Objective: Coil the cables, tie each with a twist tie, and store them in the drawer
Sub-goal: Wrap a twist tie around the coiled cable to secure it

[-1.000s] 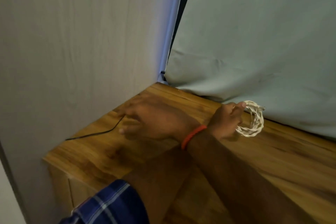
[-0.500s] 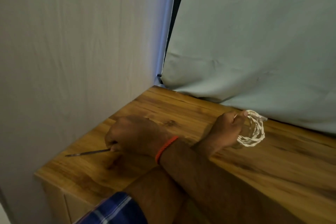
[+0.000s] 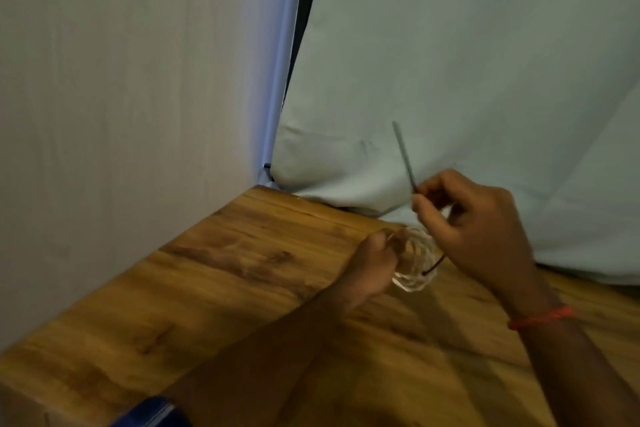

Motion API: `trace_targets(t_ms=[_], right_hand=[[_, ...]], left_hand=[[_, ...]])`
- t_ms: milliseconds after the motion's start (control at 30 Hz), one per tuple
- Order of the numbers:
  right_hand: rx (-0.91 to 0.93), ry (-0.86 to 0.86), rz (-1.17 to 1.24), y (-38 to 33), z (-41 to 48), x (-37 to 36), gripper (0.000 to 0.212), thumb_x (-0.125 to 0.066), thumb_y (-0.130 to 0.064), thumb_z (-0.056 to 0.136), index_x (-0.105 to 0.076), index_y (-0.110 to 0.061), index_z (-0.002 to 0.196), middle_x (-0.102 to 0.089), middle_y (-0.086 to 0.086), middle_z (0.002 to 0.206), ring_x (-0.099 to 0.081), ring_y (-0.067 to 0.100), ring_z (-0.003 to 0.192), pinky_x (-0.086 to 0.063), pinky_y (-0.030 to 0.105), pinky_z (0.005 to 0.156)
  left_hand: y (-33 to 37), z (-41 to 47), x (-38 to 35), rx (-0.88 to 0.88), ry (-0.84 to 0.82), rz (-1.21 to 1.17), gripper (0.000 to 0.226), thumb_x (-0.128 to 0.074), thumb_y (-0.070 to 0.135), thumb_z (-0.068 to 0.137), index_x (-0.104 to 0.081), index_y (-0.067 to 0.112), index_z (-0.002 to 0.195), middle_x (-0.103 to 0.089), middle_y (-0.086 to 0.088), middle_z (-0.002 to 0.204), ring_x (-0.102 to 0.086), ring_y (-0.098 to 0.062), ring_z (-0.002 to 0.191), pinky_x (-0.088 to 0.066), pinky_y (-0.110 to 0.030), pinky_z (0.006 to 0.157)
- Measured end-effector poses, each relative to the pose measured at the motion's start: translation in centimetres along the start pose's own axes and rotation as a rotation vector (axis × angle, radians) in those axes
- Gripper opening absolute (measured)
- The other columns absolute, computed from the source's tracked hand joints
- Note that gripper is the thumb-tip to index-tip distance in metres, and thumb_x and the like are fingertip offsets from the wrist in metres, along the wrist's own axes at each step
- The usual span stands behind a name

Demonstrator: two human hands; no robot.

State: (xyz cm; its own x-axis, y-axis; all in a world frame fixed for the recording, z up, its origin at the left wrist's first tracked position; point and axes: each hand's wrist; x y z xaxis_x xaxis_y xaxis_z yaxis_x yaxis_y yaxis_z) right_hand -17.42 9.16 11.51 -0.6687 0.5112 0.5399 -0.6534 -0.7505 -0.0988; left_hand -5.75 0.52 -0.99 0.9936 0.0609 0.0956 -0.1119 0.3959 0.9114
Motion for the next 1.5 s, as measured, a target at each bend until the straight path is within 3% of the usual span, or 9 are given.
trace_targets(t_ms=[133, 267, 467, 667, 833, 933, 1167, 1400, 1500], right_hand=[[-0.117, 0.085, -0.103, 5.1, -3.2, 0.4, 0.008, -0.072, -0.025, 0.087, -0.072, -0.019, 0.083, -0.07, -0.005, 0.069, -0.061, 0.008, 0.056, -0.053, 0.038, 0.054], [-0.164, -0.071, -0.152, 7.0, -5.0, -2.3, 0.01, -0.084, -0.02, 0.079, -0.078, -0.024, 0.088, -0.076, -0.002, 0.074, -0.071, 0.021, 0.065, -0.058, 0.039, 0.061], [-0.416, -0.007, 0.108, 6.8, -5.2, -1.2, 0.004, -0.08, -0.023, 0.084, -0.077, -0.026, 0.083, -0.071, -0.01, 0.066, -0.067, 0.005, 0.056, -0.059, 0.029, 0.06], [-0.682, -0.214, 0.297, 5.2, -5.0, -1.6, 0.015, -0.08, -0.022, 0.084, -0.076, -0.017, 0.071, -0.07, 0.003, 0.055, -0.062, 0.012, 0.041, -0.045, 0.018, 0.047], [-0.811, -0.281, 0.326, 4.8, -5.2, -2.4, 0.024, -0.076, -0.015, 0.084, -0.071, -0.009, 0.061, -0.065, 0.0, 0.048, -0.056, 0.006, 0.036, -0.04, 0.016, 0.039], [-0.849, -0.286, 0.305, 4.5, -5.4, -2.7, 0.027, -0.073, -0.014, 0.078, -0.067, -0.01, 0.051, -0.063, 0.002, 0.044, -0.054, 0.01, 0.036, -0.039, 0.017, 0.039], [-0.8, -0.174, 0.31, 4.3, -5.6, -3.4, 0.043, -0.08, -0.03, 0.07, -0.058, 0.003, 0.052, -0.057, 0.014, 0.045, -0.044, 0.013, 0.038, -0.037, 0.025, 0.046], [-0.793, -0.071, 0.921, 2.5, -5.3, -3.7, 0.021, -0.076, -0.017, 0.088, -0.069, -0.006, 0.072, -0.062, 0.003, 0.054, -0.054, 0.011, 0.041, -0.039, 0.02, 0.039], [-0.758, -0.101, 0.883, 2.4, -5.7, -4.4, 0.021, -0.068, -0.018, 0.095, -0.068, -0.015, 0.073, -0.064, -0.003, 0.056, -0.057, 0.008, 0.047, -0.042, 0.021, 0.044]], left_hand=[[-0.1, 0.4, 0.9, -0.002, 0.067, 0.02, 0.055, -0.045, 0.06, 0.088, -0.071, 0.012, 0.096, -0.075, -0.011, 0.092, -0.071, -0.028, 0.089, -0.056, -0.045, 0.083], [0.1, 0.8, 2.6, 0.004, 0.177, 0.101, 0.043, -0.048, 0.044, 0.1, -0.071, 0.009, 0.091, -0.074, -0.005, 0.082, -0.069, -0.02, 0.08, -0.056, -0.032, 0.077], [-0.8, 2.0, 5.0, 0.056, 0.303, 0.129, 0.059, -0.042, 0.068, 0.086, -0.074, 0.019, 0.096, -0.077, -0.001, 0.088, -0.073, -0.021, 0.085, -0.057, -0.047, 0.085], [0.2, 1.5, 5.0, -0.054, 0.314, 0.307, 0.047, -0.036, 0.051, 0.104, -0.056, 0.026, 0.069, -0.064, 0.005, 0.069, -0.06, -0.015, 0.067, -0.04, -0.032, 0.064], [1.2, 1.1, 4.8, -0.181, 0.192, 0.319, 0.032, -0.039, 0.035, 0.107, -0.059, 0.026, 0.083, -0.065, 0.007, 0.074, -0.061, -0.002, 0.068, -0.044, -0.021, 0.062], [0.8, 1.3, 4.9, -0.243, 0.098, 0.319, 0.042, -0.041, 0.047, 0.1, -0.067, 0.014, 0.101, -0.073, -0.001, 0.088, -0.069, -0.012, 0.082, -0.053, -0.034, 0.074], [0.0, 0.5, 3.6, -0.298, 0.047, 0.304, 0.042, -0.043, 0.049, 0.1, -0.066, 0.016, 0.111, -0.074, 0.004, 0.099, -0.07, -0.009, 0.091, -0.056, -0.032, 0.079], [0.7, 0.2, 2.8, -0.086, 0.048, -0.084, 0.044, -0.045, 0.038, 0.105, -0.072, 0.018, 0.076, -0.067, 0.0, 0.069, -0.062, -0.017, 0.068, -0.047, -0.036, 0.068], [0.9, 0.0, 2.4, -0.062, -0.002, -0.124, 0.045, -0.047, 0.042, 0.102, -0.063, 0.018, 0.066, -0.051, -0.013, 0.067, -0.05, -0.025, 0.066, -0.04, -0.039, 0.066]])
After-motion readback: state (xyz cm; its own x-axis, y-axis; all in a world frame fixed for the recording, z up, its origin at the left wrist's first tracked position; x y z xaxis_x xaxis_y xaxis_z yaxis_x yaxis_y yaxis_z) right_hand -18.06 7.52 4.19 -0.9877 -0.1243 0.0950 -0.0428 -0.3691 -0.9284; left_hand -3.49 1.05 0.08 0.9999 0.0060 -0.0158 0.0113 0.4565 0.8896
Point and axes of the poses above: each hand's wrist, its own z-axis towards the middle knuckle, its own x-axis out of the back of the hand, y = z × x
